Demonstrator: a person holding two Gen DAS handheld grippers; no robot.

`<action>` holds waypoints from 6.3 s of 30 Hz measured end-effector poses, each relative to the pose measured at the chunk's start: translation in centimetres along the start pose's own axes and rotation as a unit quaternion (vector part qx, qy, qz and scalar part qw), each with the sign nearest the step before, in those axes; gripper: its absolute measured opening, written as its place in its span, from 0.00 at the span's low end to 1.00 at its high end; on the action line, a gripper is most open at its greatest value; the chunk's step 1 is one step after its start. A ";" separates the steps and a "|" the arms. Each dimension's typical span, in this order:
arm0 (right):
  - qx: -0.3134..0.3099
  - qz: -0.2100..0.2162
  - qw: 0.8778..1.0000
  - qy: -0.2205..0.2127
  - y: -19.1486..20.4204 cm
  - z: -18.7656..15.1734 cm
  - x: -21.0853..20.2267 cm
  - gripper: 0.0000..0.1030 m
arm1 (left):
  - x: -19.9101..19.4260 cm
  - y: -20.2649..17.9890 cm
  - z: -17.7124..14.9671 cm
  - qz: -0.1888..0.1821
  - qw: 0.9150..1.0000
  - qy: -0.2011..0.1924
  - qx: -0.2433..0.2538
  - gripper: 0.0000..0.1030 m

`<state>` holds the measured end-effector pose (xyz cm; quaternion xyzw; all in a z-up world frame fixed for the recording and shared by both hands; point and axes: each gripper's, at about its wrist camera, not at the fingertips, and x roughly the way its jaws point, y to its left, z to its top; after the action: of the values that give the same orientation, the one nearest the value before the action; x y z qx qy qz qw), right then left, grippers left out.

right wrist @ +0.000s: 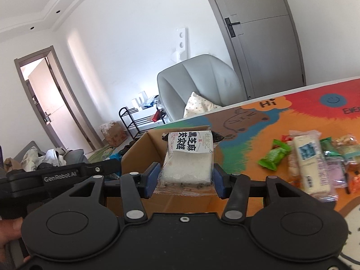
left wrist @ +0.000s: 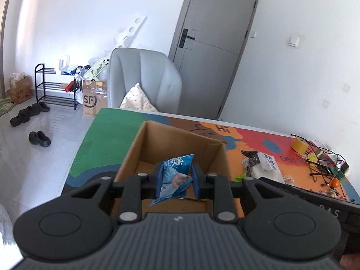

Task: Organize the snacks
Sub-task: 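Carry blue bag into the box with left tool while right tool drops the bread pack in, then withdraw both open tools from the box back toward the snack pile, then grasp the small green-white snack bag with left tool while right tool grasps the red pack, then carry green-white bag into the box with left tool while right tool drops the red pack in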

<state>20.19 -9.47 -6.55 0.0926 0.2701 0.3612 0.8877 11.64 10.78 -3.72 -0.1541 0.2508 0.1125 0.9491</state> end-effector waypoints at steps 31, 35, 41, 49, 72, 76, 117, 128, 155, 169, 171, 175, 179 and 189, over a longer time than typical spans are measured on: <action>0.020 -0.022 1.000 0.000 -0.3 -0.8 -1.4 0.84 | -1.9 0.1 -1.4 0.030 0.999 -0.015 0.018 0.88; 0.030 -0.038 0.999 0.001 -1.8 -1.4 -2.6 0.90 | -1.9 -1.3 -1.7 0.017 0.999 -0.015 0.030 0.89; 0.042 -0.054 0.998 -0.006 -3.4 -1.9 -4.7 0.97 | -1.7 -3.3 -2.2 -0.001 0.999 -0.006 0.041 0.91; 0.051 -0.076 0.996 -0.006 -5.7 -2.3 -7.1 1.00 | -1.6 -6.1 -3.2 -0.025 0.998 0.011 0.055 0.92; 0.102 -0.144 0.984 -0.025 -13.0 -3.9 -12.6 1.00 | -0.3 -13.7 -5.4 -0.087 0.989 0.046 0.107 0.92; 0.108 -0.149 0.983 -0.026 -14.3 -4.4 -12.5 0.99 | 0.7 -14.6 -5.9 -0.094 0.988 0.048 0.111 0.91; 0.159 -0.149 0.976 0.021 -21.8 -3.3 -3.4 0.46 | 14.1 -15.8 -8.6 -0.068 0.984 0.137 0.091 0.33; 0.147 -0.177 0.973 0.018 -21.6 -2.3 -1.6 0.50 | 13.9 -14.5 -7.8 -0.060 0.987 0.132 0.073 0.23; 0.148 -0.276 0.950 0.015 -21.9 -2.9 -4.5 0.63 | 12.8 -14.6 -7.3 -0.074 0.988 0.118 0.068 0.23; 0.132 -0.265 0.955 0.009 -21.9 -2.4 -3.9 0.59 | 12.9 -14.4 -7.4 -0.076 0.988 0.119 0.064 0.23; 0.129 -0.264 0.956 0.015 -22.0 -2.3 -3.3 0.53 | 13.0 -14.3 -7.4 -0.075 0.988 0.118 0.062 0.23; 0.112 -0.275 0.955 0.027 -21.5 -2.5 -2.5 0.47 | 13.0 -14.2 -7.3 -0.076 0.989 0.117 0.056 0.23; 0.100 -0.269 0.957 0.041 -21.2 -2.5 -2.6 0.25 | 12.6 -14.2 -7.0 -0.081 0.989 0.111 0.054 0.23; 0.109 -0.243 0.964 0.025 -19.6 -3.0 -4.8 0.22 | 10.4 -14.5 -6.4 -0.087 0.991 0.089 0.056 0.23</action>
<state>27.31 -27.02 -14.18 0.1111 0.3446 0.1052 0.9262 21.84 -3.43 -10.86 -0.1312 0.3256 0.0014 0.9364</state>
